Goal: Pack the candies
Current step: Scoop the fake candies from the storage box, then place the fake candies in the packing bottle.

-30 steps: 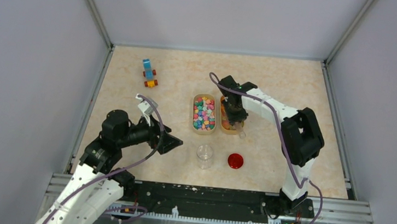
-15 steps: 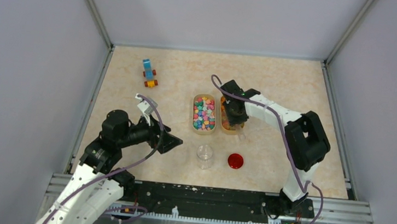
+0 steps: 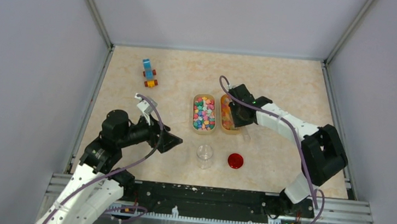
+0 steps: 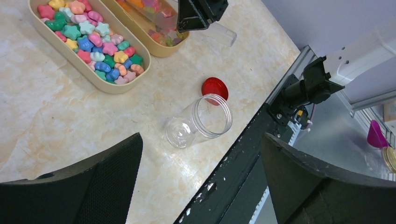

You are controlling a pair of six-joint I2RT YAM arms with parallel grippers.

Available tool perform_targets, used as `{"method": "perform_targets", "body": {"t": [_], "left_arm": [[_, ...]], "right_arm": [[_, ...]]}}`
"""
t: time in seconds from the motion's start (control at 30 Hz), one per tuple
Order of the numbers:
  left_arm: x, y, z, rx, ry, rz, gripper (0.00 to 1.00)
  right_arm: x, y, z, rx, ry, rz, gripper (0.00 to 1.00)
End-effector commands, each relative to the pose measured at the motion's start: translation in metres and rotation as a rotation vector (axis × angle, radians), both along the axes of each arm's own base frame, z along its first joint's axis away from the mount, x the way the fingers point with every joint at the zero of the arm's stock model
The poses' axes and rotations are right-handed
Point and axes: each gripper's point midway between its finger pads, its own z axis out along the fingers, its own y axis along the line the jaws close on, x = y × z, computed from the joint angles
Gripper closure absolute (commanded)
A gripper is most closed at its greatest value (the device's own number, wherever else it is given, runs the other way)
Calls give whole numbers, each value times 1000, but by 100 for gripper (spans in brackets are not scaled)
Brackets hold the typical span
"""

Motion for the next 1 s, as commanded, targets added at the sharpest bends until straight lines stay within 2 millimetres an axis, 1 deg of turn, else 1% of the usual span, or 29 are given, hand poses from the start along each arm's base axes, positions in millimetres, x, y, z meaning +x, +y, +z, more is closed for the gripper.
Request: {"method": "perform_targets", "body": {"t": [0.0,0.23,0.3,0.47,0.67,0.83,0.97], "left_arm": [[5,-1,3,-8,-24,11,1],[5,0,3,-7,-22,15,1],[6,0,3,-6,-21,16,1],[6,0,3,-7,-20,16,1],[6,0,2,-5,-21,17,1],[7,0,4,1,-29,18,1],[10,0,8,10,-46,20,1]], "right_arm": [[14,1,33,80,-131,-32,100],[5,2,41,145,-170,-7,100],[1,0,40,152,-174,-2,100],[-7,1,49,207,-222,35,100],[-19,2,65,257,-285,125,100],[-33,2,84,271,-322,222,100],[-45,4,100,283,-336,287,100]]}}
